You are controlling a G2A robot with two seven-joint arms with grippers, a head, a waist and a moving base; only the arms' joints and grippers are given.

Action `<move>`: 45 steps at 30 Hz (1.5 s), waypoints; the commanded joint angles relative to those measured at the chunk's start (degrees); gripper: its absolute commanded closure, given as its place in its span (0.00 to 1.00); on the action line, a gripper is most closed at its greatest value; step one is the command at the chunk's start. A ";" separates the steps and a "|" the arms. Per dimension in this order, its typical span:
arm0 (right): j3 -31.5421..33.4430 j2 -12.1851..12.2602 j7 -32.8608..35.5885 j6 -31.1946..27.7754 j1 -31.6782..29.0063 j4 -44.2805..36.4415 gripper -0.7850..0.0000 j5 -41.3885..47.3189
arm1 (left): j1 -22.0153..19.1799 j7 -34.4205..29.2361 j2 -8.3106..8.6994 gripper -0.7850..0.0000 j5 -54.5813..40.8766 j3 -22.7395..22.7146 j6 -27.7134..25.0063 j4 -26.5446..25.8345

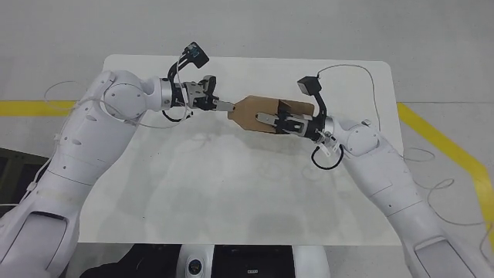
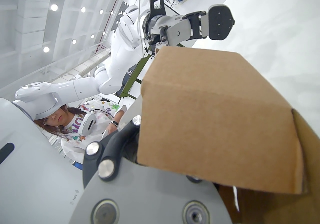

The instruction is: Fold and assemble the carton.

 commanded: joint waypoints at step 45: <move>-6.14 -1.78 3.69 -4.31 2.83 0.54 1.00 13.35 | 0.74 -6.14 0.42 0.00 -10.72 -1.74 -1.58 -0.04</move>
